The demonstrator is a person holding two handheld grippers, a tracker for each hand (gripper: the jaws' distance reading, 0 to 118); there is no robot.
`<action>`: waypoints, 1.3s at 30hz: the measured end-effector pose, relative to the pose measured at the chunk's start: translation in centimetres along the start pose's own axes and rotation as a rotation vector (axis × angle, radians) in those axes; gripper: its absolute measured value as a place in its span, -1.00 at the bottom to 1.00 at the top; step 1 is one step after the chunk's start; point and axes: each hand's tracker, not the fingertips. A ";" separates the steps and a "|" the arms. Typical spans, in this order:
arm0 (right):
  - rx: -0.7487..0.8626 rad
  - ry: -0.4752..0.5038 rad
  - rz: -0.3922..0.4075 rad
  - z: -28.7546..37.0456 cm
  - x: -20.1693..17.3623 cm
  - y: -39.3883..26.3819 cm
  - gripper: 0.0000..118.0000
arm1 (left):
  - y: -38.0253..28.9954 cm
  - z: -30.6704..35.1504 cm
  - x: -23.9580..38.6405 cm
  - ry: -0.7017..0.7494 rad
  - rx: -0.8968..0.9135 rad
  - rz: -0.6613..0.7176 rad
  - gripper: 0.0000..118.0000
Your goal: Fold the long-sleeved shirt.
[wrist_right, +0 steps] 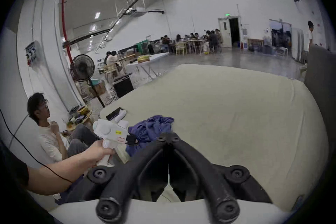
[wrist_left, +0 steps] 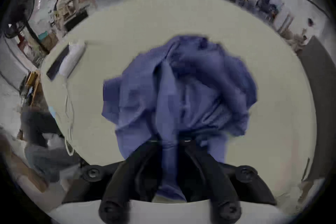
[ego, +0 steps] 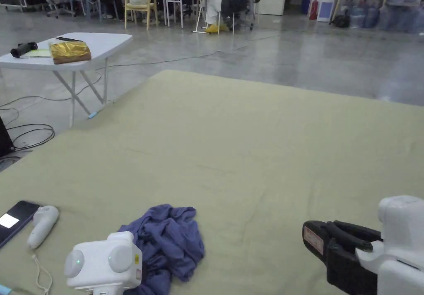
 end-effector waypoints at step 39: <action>0.218 -0.385 -0.369 15.7 17.7 -6.2 -1.00 | -5.8 13.8 36.6 -0.967 0.047 -0.415 0.77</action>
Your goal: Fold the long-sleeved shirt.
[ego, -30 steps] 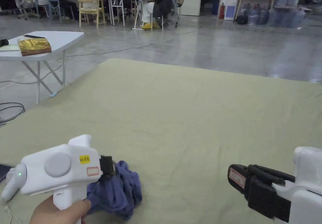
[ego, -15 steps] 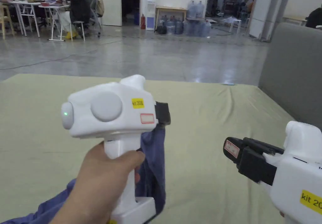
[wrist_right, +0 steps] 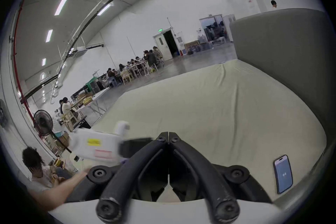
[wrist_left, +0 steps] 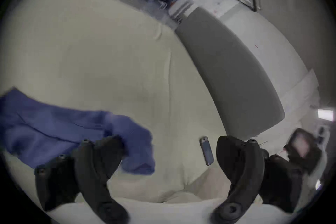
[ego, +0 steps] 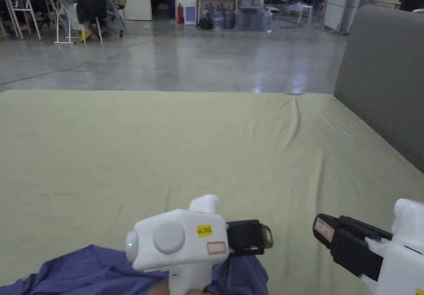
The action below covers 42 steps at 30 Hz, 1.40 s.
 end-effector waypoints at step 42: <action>-0.469 -0.182 0.053 -18.1 0.9 -8.9 0.72 | 4.3 3.5 -21.4 0.713 -0.160 -0.090 -1.00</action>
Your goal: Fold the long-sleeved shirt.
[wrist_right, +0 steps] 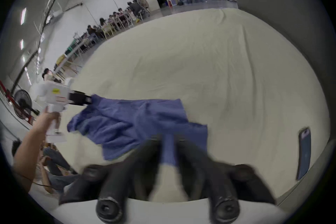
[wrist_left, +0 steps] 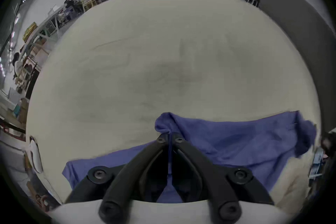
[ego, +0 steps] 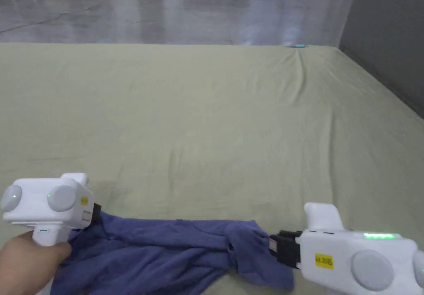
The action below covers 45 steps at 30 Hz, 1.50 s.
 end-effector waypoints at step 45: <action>0.368 -0.396 0.239 16.5 2.0 45.5 -0.83 | 36.8 25.9 -2.9 -0.440 0.581 0.561 -1.00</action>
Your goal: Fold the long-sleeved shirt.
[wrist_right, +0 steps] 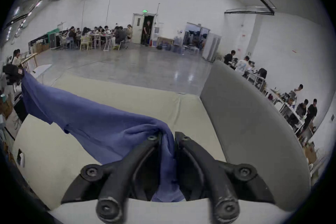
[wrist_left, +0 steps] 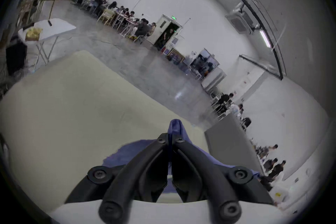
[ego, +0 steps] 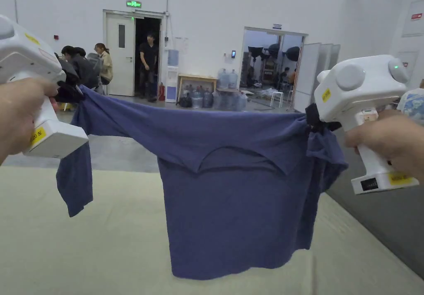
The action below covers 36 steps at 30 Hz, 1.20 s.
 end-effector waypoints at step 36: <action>-0.518 0.380 0.314 2.9 -11.3 -53.4 -0.85 | -36.9 14.7 -34.0 0.489 -0.534 -0.012 -1.00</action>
